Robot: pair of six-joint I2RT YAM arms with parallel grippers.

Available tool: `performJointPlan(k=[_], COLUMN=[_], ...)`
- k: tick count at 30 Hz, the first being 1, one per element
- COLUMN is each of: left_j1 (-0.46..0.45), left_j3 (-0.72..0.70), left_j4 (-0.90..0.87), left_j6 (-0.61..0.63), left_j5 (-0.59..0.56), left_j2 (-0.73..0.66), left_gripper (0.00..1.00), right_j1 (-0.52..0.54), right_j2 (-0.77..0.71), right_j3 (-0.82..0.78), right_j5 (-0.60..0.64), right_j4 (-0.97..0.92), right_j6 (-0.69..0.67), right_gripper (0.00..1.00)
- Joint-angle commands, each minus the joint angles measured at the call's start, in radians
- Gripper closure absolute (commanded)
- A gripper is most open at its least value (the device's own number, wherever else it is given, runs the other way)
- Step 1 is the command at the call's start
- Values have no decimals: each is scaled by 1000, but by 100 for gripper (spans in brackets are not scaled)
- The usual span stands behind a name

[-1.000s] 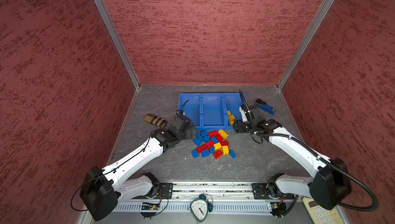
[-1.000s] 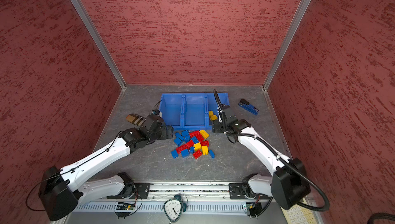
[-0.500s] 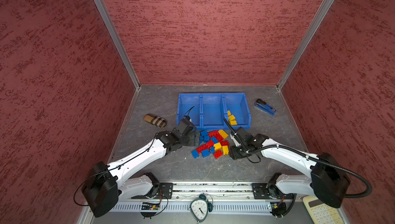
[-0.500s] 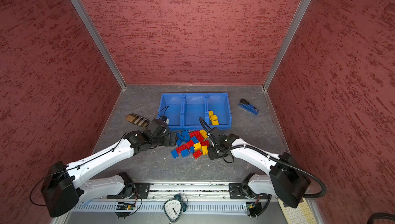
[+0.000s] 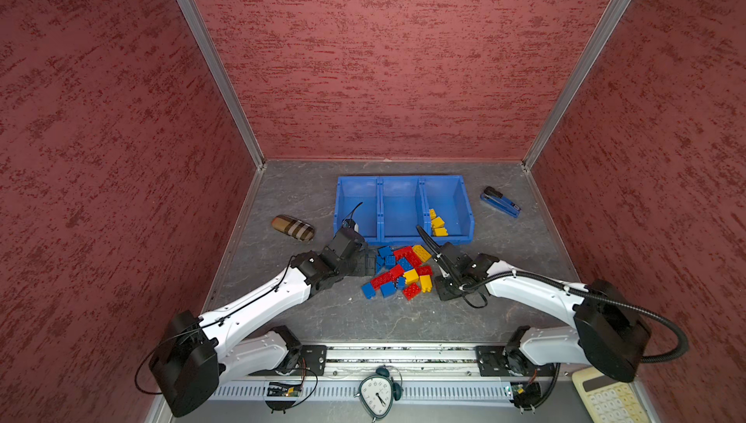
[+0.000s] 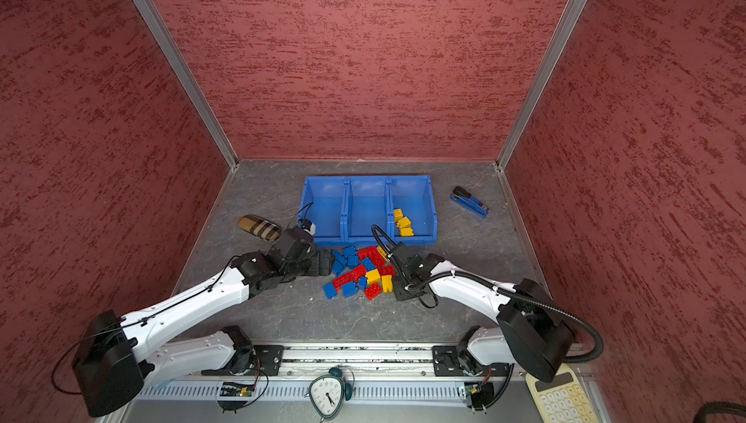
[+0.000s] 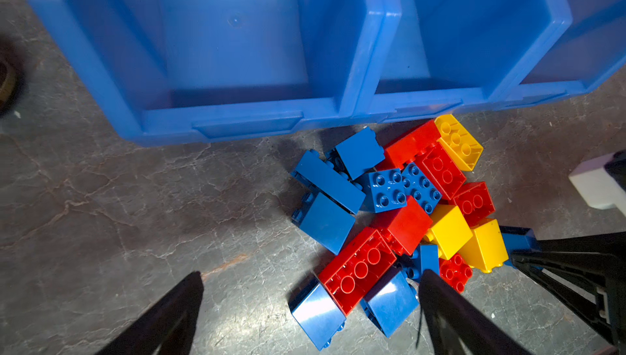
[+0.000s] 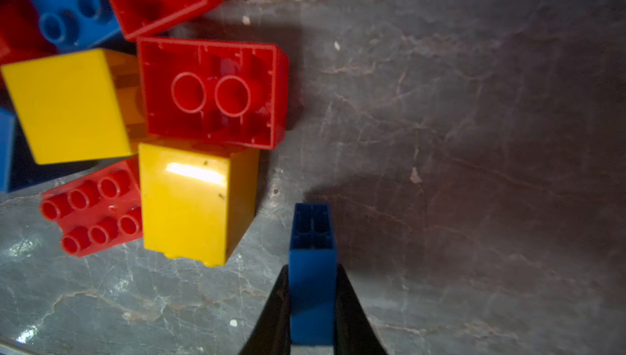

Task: Sort the legos into containers by color
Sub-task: Pick up the lego from the bottom-center of the table, then place the lego in the container.

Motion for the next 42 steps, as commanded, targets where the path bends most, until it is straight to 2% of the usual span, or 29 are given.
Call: performJointPlan(k=[1,6,10,14,19,21,23,25,31,37,39,42], left_j1=[0,1,0,-4,-11,-15,-20,-28,-64,-164,-199,-237], left_j3=[-21,-42,-49,-53,-60,-60,-57,-60,-79,-59,-27,32], left_j4=[31,40,48,51,45,39,33,27,70,68,42,-2], left_j6=[-20,-34,-31,-16,-14,-9,-2,3,56,162,184,196], left_j5=[-51,-76,-50,-8,20,32,40,41,108,156,156,187], left_j2=[-30,-64,-75,-84,-84,-80,-77,-76,-75,-13,30,112], left_gripper=[1,1,1,1,1,1,1,1,1,0,2,11], right_j1=[5,3,0,-22,-49,-52,-52,-52,-52,-52,-52,-52], right_j2=[-80,-29,119,322,482,537,562,545,353,48,-39,-157], right_j3=[54,215,363,495,560,608,640,640,523,266,199,114], right_j5=[56,94,108,169,225,215,200,190,175,85,111,201], right_j4=[7,69,182,219,318,316,309,314,333,455,472,468], right_j6=[-49,-123,-170,-173,-169,-170,-169,-168,-200,-210,-190,-154], right_gripper=[80,81,80,80,79,76,69,60,47,19,2,1])
